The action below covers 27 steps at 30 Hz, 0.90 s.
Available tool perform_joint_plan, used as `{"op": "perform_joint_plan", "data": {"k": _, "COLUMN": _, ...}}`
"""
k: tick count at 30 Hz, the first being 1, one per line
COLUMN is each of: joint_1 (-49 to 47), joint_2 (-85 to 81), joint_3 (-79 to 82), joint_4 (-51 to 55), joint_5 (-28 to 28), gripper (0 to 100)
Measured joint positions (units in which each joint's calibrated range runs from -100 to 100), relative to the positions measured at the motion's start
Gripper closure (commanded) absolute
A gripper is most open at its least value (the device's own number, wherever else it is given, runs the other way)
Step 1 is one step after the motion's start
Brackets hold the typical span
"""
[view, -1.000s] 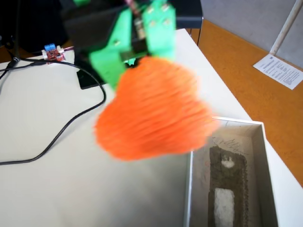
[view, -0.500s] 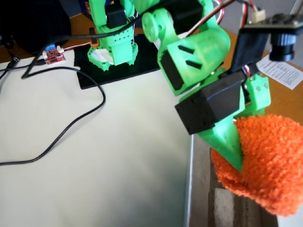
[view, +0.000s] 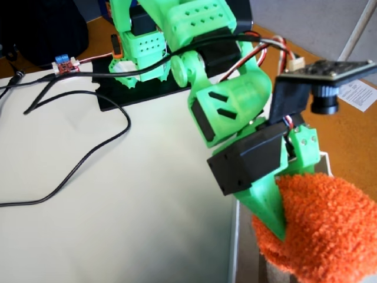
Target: Remove orange objects from table
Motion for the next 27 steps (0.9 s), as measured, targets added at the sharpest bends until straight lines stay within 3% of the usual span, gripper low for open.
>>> {"op": "perform_joint_plan", "data": {"k": 4, "joint_1": 0.0, "joint_2": 0.0, "joint_3": 0.0, "joint_4": -0.1, "joint_5": -0.2, "gripper": 96}}
{"op": "perform_joint_plan", "data": {"k": 5, "joint_1": 0.0, "joint_2": 0.0, "joint_3": 0.0, "joint_4": -0.1, "joint_5": -0.2, "gripper": 86}}
{"op": "perform_joint_plan", "data": {"k": 6, "joint_1": 0.0, "joint_2": 0.0, "joint_3": 0.0, "joint_4": -0.1, "joint_5": -0.4, "gripper": 61}}
{"op": "perform_joint_plan", "data": {"k": 7, "joint_1": 0.0, "joint_2": 0.0, "joint_3": 0.0, "joint_4": -0.2, "joint_5": -0.8, "gripper": 44}}
{"op": "perform_joint_plan", "data": {"k": 13, "joint_1": -0.9, "joint_2": 0.0, "joint_3": 0.0, "joint_4": -3.4, "joint_5": -4.8, "gripper": 38}}
{"op": "perform_joint_plan", "data": {"k": 27, "joint_1": -2.1, "joint_2": 0.0, "joint_3": 0.0, "joint_4": -3.9, "joint_5": -4.8, "gripper": 37}}
